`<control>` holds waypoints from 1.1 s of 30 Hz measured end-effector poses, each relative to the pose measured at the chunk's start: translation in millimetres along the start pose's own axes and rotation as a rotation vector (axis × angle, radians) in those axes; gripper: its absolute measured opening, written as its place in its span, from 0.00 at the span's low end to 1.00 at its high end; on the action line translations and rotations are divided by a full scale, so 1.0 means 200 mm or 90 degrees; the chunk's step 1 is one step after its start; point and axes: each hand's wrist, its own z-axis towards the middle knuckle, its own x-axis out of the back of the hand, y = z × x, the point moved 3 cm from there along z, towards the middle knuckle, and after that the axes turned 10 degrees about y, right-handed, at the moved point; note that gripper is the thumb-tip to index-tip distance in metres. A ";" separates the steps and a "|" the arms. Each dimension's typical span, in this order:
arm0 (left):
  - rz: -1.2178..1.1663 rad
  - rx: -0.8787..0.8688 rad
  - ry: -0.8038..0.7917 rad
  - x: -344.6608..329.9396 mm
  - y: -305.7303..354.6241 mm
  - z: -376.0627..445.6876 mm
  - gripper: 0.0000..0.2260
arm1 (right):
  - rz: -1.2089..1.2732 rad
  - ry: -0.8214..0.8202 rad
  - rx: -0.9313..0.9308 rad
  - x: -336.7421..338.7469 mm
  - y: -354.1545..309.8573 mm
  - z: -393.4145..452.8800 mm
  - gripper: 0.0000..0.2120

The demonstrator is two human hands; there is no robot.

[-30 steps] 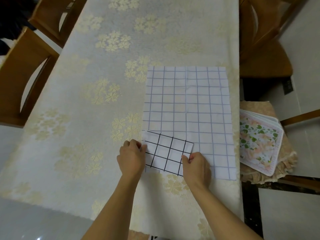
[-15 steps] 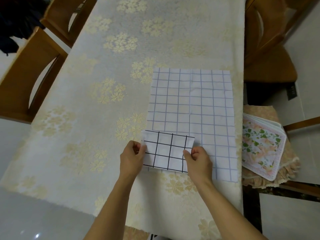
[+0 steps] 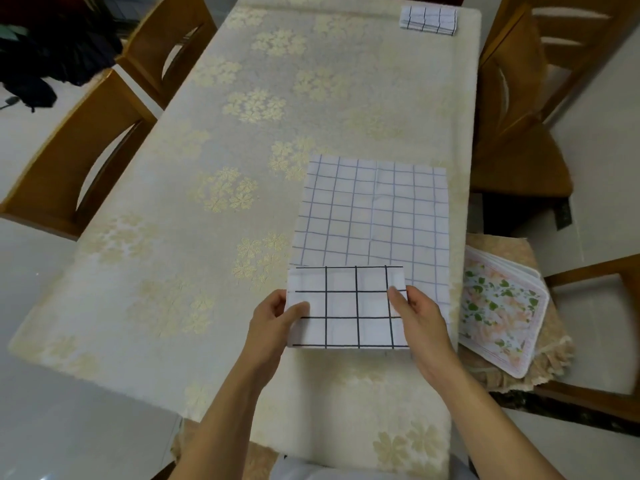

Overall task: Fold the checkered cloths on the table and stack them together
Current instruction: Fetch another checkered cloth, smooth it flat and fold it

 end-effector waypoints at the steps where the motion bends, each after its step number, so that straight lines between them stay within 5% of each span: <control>1: -0.001 0.000 -0.003 -0.02 0.00 -0.02 0.06 | 0.006 0.012 0.020 0.03 -0.01 -0.02 0.21; 6: -0.016 -0.016 -0.012 -0.13 -0.05 -0.13 0.15 | -0.034 0.069 0.097 0.13 -0.03 -0.08 0.21; 14: 0.114 -0.219 0.122 -0.26 -0.06 -0.28 0.17 | -0.180 0.121 0.195 0.27 -0.02 -0.12 0.19; 21: 0.159 -0.240 0.142 -0.32 -0.11 -0.35 0.18 | -0.252 0.167 0.238 0.37 0.02 -0.17 0.20; 33: 0.134 -0.268 0.260 -0.36 -0.13 -0.57 0.18 | -0.162 0.032 0.243 0.44 0.02 -0.17 0.18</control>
